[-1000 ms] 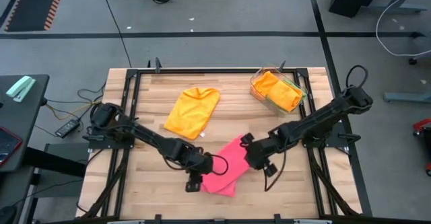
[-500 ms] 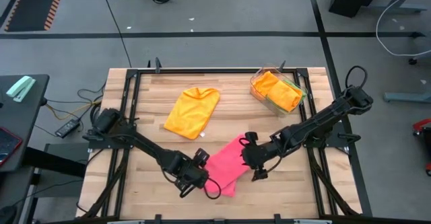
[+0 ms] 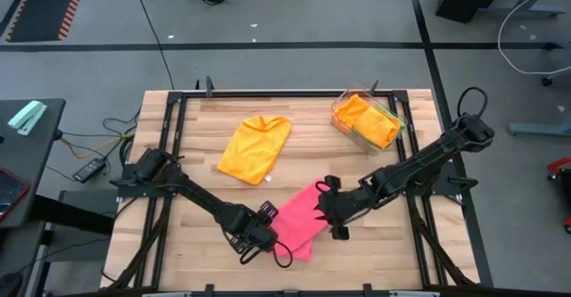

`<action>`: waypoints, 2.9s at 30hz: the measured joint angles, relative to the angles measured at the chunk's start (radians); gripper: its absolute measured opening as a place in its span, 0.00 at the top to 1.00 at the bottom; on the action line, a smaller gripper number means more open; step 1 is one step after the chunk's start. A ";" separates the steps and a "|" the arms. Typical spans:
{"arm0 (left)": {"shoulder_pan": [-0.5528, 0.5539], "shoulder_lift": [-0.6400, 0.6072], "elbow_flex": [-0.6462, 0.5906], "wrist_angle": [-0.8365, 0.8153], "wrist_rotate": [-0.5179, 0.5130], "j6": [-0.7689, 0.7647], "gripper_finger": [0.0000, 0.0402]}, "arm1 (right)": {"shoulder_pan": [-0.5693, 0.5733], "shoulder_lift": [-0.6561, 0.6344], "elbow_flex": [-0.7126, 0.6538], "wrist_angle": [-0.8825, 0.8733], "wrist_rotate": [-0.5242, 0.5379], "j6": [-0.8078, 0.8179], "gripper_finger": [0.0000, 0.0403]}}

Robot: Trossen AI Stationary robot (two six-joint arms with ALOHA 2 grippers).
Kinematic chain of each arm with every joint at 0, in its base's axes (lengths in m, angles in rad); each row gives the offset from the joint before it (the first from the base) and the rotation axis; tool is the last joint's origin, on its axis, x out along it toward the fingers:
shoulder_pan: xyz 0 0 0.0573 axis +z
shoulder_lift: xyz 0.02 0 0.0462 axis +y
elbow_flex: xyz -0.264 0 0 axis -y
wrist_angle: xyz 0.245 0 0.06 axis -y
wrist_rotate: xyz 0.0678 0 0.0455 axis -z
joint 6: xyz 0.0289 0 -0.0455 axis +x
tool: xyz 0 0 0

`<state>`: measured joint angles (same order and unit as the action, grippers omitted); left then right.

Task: Fold microfiber towels
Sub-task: Fold the right pink towel

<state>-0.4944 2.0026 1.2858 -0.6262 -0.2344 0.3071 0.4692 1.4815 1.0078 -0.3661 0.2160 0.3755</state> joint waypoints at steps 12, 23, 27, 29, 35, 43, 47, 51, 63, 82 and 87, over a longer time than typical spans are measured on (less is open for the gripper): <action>0.056 -0.033 0.016 -0.038 0.181 -0.116 0.96 | 0.089 0.006 0.002 0.160 0.043 0.020 0.76; 0.183 -0.099 0.121 -0.105 0.580 -0.336 0.98 | 0.134 0.176 0.002 0.383 0.033 0.129 0.67; 0.213 -0.098 0.123 -0.106 0.638 -0.400 0.97 | 0.161 0.249 0.007 0.489 0.060 0.126 0.60; 0.222 -0.098 0.123 -0.109 0.661 -0.407 0.96 | 0.183 0.298 0.031 0.496 0.108 0.085 0.57; 0.223 -0.098 0.123 -0.105 0.663 -0.397 0.98 | 0.196 0.475 0.166 0.480 0.186 0.040 0.51; 0.223 -0.098 0.124 -0.105 0.665 -0.426 0.96 | 0.189 0.615 0.301 0.412 0.249 -0.021 0.48; 0.223 -0.098 0.124 -0.100 0.665 -0.456 0.98 | 0.190 0.653 0.309 0.403 0.279 -0.030 0.48; 0.222 -0.098 0.124 -0.096 0.664 -0.494 0.96 | 0.184 0.653 0.310 0.400 0.322 -0.028 0.49; 0.223 -0.099 0.124 -0.090 0.656 -0.558 0.95 | 0.146 0.653 0.309 0.391 0.274 -0.053 0.68; 0.272 -0.172 0.125 -0.077 0.886 -0.561 0.97 | 0.150 0.401 0.308 0.138 0.131 0.037 0.99; 0.314 -0.170 0.140 -0.026 0.861 -0.569 0.93 | 0.142 0.350 0.309 -0.015 0.129 0.108 0.99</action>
<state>-0.1802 1.8324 1.4257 -0.6525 0.6266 -0.2623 0.6113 1.8310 1.3166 -0.3807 0.3450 0.4832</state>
